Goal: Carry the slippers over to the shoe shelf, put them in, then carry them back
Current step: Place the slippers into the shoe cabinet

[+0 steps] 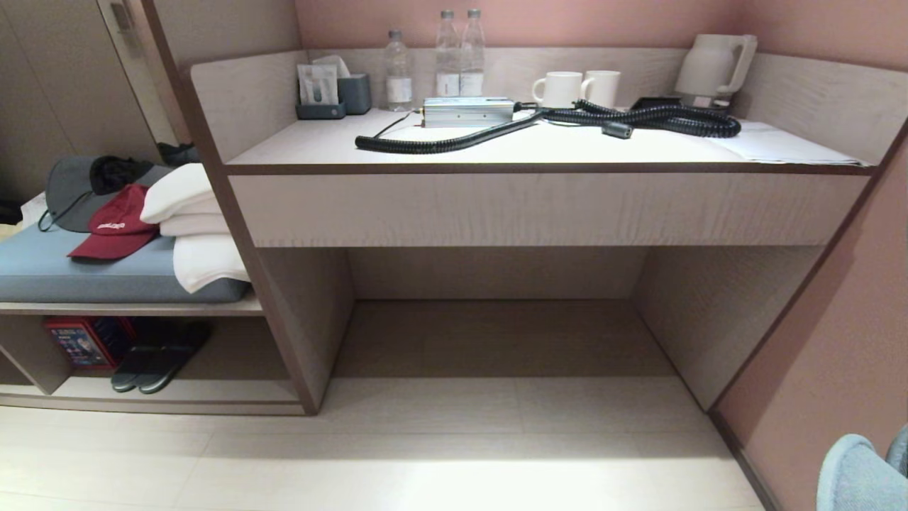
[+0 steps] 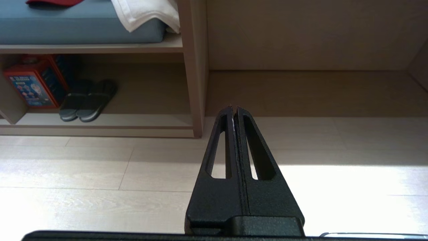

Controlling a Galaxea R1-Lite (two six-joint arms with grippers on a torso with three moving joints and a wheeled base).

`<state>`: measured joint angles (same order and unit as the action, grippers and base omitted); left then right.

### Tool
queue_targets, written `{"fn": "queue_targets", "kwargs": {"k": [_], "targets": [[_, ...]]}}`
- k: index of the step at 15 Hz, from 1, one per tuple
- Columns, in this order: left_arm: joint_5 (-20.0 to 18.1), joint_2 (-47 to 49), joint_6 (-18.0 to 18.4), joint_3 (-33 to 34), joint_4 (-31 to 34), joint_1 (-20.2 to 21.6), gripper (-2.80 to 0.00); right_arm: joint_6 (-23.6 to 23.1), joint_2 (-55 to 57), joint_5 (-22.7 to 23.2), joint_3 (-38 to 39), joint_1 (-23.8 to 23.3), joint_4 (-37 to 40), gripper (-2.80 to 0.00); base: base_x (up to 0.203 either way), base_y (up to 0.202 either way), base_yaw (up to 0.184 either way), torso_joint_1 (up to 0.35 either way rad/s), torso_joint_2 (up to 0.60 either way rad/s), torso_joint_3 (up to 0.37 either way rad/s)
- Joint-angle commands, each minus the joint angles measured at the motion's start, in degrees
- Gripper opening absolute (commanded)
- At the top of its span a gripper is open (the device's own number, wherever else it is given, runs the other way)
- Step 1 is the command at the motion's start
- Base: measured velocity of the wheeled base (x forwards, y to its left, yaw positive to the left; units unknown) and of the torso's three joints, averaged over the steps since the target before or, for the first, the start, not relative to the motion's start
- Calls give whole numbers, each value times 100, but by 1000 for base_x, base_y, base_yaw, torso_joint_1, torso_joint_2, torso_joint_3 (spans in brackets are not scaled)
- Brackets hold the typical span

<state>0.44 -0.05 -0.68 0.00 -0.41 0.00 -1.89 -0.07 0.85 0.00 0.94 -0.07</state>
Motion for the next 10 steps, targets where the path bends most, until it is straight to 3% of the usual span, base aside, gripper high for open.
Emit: {"fn": "queue_targets", "kwargs": {"k": [1, 10], "targets": [[0, 5, -2, 0, -2, 9, -280, -4, 7, 3, 0, 3, -1, -280, 0, 0, 0, 6, 6, 206], [0, 5, -2, 0, -2, 0, -280, -4, 7, 3, 0, 3, -1, -280, 0, 16, -2, 2, 1, 40]]}}
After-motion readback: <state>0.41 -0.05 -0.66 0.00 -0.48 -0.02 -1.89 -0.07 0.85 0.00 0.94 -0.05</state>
